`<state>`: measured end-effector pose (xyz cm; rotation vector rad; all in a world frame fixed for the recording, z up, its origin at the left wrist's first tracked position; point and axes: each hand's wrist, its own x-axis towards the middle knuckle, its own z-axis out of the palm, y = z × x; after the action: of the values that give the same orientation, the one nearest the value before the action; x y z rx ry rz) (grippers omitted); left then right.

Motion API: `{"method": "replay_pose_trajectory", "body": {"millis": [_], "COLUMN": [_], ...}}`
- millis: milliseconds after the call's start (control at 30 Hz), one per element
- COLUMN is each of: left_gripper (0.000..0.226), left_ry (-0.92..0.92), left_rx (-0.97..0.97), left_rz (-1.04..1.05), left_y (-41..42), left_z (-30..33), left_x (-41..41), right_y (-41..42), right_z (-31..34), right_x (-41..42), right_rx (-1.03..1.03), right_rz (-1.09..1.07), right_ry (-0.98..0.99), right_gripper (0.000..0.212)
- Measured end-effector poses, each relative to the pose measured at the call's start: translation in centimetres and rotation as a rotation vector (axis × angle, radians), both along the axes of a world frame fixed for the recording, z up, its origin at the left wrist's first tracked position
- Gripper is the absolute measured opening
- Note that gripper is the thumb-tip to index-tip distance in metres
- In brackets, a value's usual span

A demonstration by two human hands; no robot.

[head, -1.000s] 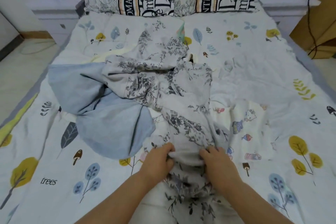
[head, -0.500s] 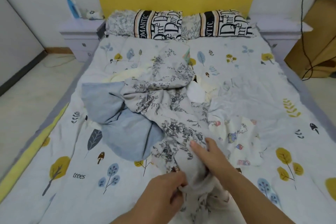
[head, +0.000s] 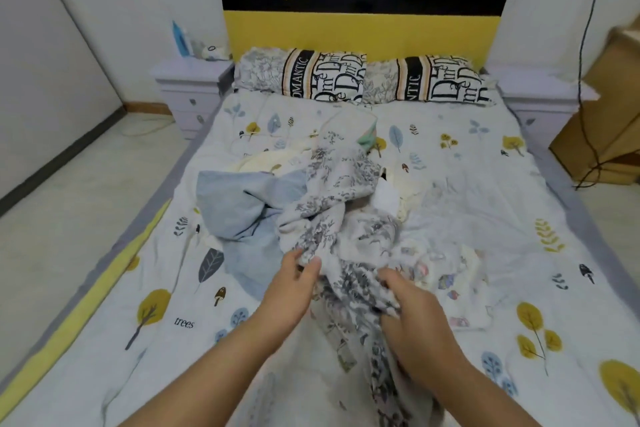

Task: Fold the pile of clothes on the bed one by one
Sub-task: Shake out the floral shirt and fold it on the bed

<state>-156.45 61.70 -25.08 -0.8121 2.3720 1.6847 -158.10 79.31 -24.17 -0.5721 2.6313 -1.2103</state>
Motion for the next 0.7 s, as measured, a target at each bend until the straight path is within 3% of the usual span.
{"method": "replay_pose_trajectory", "body": {"millis": [100, 167, 333, 467, 533, 633, 700], "left_gripper": [0.092, 0.108, 0.069, 0.053, 0.053, 0.057, 0.059], "left_ry": [-0.198, -0.206, -0.122, 0.028, 0.12, 0.229, 0.287], "left_rx": [0.389, 0.509, 0.323, 0.332, 0.362, 0.402, 0.43], "left_rz": [0.031, -0.014, -0.102, -0.008, 0.02, 0.001, -0.031], "left_y": [1.8, 3.3, 4.7, 4.6, 4.6, 4.7, 4.9], "left_z": [2.0, 2.7, 2.8, 4.8, 6.5, 9.1, 10.8], "left_x": [-2.5, -3.0, -2.1, -1.0, -0.1, 1.7, 3.3], "right_y": [0.0, 0.4, 2.3, 2.9, 3.6, 4.3, 4.4], "right_z": [2.2, 2.3, 3.2, 5.1, 5.9, 7.5, 8.4], "right_x": [2.9, 4.5, 6.3, 7.6, 8.0, 7.7, 6.4], "right_rx": [0.191, 0.217, 0.317, 0.311, 0.237, -0.113, -0.275], "right_rz": [0.133, 0.182, 0.228, 0.229, 0.172, -0.236, -0.521], "right_ry": [0.365, 0.551, 0.61, 0.424, 0.168, -0.043, -0.348], "right_gripper": [0.044, 0.041, 0.048, 0.056, 0.055, 0.036, 0.054]}}
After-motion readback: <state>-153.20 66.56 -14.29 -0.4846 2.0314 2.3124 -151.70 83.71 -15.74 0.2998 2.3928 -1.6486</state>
